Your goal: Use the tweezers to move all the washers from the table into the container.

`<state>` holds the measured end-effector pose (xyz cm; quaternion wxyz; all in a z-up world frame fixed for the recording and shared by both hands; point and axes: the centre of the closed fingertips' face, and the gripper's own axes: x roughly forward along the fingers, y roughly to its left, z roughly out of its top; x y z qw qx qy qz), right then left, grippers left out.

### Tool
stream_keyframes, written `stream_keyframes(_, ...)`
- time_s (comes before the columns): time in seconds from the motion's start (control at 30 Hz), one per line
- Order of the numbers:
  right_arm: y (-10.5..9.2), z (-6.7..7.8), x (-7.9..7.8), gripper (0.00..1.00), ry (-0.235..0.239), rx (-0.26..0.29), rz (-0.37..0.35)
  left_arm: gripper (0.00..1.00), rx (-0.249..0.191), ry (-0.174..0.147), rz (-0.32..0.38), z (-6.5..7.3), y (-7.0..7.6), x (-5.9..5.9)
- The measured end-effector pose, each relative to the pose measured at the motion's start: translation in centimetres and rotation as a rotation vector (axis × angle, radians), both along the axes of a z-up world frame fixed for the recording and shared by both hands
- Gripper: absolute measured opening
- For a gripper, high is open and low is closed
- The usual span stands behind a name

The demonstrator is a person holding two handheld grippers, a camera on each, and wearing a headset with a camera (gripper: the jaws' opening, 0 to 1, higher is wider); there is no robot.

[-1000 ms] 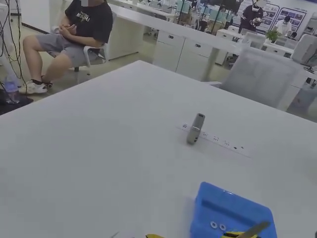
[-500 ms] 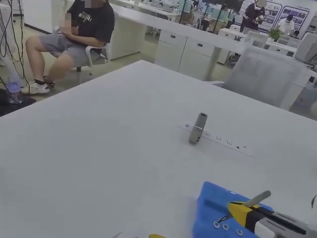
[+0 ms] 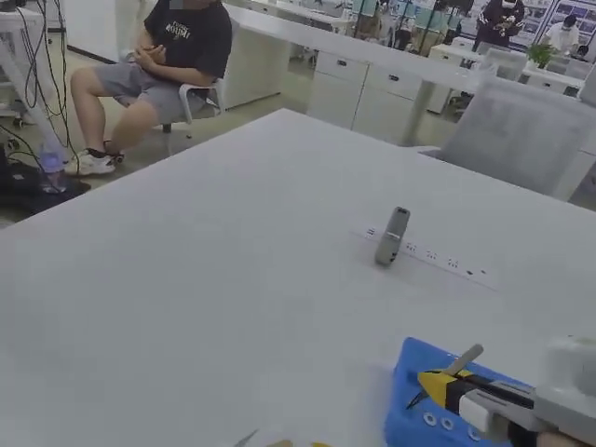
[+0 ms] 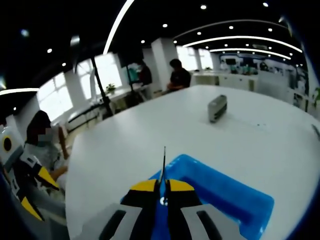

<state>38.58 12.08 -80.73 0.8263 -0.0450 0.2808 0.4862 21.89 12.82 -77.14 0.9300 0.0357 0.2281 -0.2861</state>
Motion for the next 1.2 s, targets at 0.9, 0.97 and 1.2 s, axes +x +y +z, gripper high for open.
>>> stream_keyframes(0.9, -1.5, 5.5, -1.4, 0.04, -0.171, 0.039, 0.003, 0.40, 0.062, 0.081, -0.025, -1.7, -0.2, -0.7)
stream_keyframes(0.97, -2.5, 6.5, -2.2, 0.04, -0.175, 0.060, 0.000, 0.40, 0.060, 0.088, -0.031, -1.8, -0.3, -0.8)
stream_keyframes(1.2, -7.0, 7.0, -6.7, 0.04, -0.174, 0.049, 0.005, 0.40, 0.049, 0.118, -0.036, -2.1, -0.5, -1.0)
